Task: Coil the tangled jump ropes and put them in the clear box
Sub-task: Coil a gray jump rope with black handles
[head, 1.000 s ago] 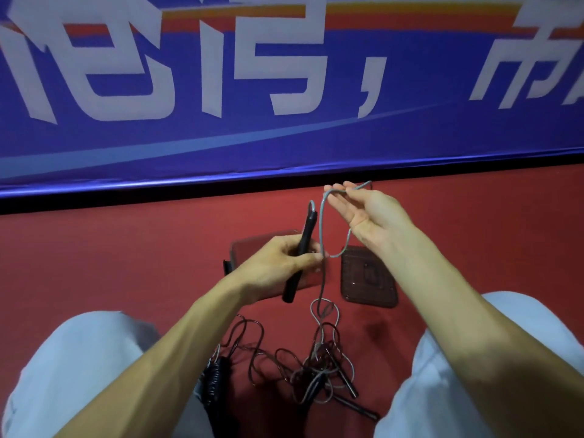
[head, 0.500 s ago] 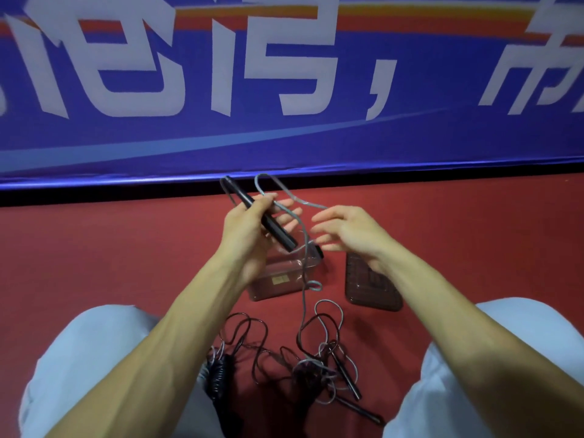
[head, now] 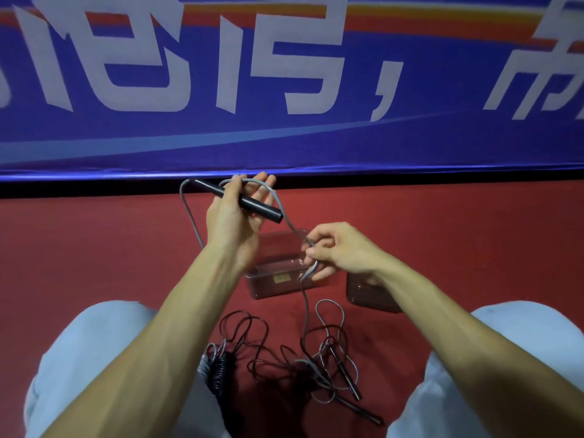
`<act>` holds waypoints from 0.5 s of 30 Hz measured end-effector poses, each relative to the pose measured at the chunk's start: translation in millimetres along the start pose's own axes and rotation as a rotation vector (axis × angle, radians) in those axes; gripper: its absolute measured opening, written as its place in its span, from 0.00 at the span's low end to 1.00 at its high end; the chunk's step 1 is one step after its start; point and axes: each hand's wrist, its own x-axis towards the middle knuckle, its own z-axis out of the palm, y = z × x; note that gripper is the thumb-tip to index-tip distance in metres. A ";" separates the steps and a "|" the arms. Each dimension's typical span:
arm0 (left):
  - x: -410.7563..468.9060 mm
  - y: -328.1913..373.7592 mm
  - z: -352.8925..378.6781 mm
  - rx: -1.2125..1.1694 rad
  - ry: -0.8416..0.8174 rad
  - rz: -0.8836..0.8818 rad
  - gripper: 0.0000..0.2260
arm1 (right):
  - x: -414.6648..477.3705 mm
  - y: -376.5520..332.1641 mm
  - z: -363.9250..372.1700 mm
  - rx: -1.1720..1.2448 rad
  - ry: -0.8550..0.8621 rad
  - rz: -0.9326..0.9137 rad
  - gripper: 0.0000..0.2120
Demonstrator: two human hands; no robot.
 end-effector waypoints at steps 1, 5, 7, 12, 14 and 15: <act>-0.4 -2.1 -0.9 0.052 0.021 0.008 0.09 | -1.5 -2.4 -2.8 0.054 0.019 -0.012 0.06; -3.6 -11.7 -4.1 0.220 0.074 -0.098 0.11 | -6.9 -15.0 -15.5 0.283 0.136 -0.060 0.06; -6.4 -16.5 -4.6 0.362 0.059 -0.210 0.06 | -9.2 -21.5 -22.3 0.428 0.168 -0.089 0.05; -19.4 -27.5 -0.1 0.838 -0.208 -0.277 0.05 | -12.8 -31.1 -34.6 0.720 0.247 -0.159 0.07; -24.9 -30.8 2.0 0.947 -0.353 -0.281 0.07 | -12.5 -33.2 -37.8 0.835 0.275 -0.183 0.07; -26.7 -32.5 1.7 0.964 -0.416 -0.306 0.08 | -12.2 -34.2 -39.5 0.890 0.290 -0.193 0.07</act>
